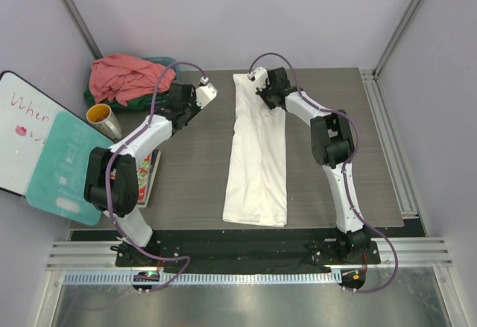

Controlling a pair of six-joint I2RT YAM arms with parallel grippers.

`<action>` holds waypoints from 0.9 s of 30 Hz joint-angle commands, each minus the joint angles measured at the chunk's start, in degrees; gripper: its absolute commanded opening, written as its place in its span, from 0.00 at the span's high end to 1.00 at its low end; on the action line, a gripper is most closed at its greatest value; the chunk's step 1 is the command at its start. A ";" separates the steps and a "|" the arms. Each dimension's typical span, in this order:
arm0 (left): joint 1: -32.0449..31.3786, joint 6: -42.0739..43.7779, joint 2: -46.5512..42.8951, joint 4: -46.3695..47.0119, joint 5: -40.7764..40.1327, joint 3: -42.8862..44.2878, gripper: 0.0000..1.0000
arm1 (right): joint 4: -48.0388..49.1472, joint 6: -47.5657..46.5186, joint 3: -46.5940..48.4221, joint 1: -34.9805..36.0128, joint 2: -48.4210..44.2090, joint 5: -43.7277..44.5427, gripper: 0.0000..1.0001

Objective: Fold and stack the t-shirts
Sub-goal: Fold the tshirt

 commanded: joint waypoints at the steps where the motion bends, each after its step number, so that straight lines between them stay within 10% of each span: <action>1: 0.05 -0.77 0.95 1.39 0.80 2.40 1.00 | 1.33 -2.63 0.84 0.01 3.23 4.22 0.99; 10: -0.22 -2.09 2.18 4.02 0.53 2.13 1.00 | 12.23 -3.78 -0.31 0.09 1.40 15.05 0.98; 13: -0.30 -1.65 1.39 4.02 2.73 2.13 0.93 | 11.71 -1.59 0.22 0.71 -3.33 15.05 0.75; 16: -0.30 -0.78 -1.15 4.55 7.02 0.91 0.61 | 10.56 0.00 -2.41 1.23 -11.05 13.56 0.52; 21: -0.30 11.07 -9.59 9.55 21.33 -9.08 0.07 | 7.49 -9.46 -18.91 2.81 -26.09 5.04 0.43; 27: -0.30 36.43 -16.89 10.70 39.98 -20.00 0.00 | -4.72 -30.22 -38.44 5.53 -45.44 -6.48 0.27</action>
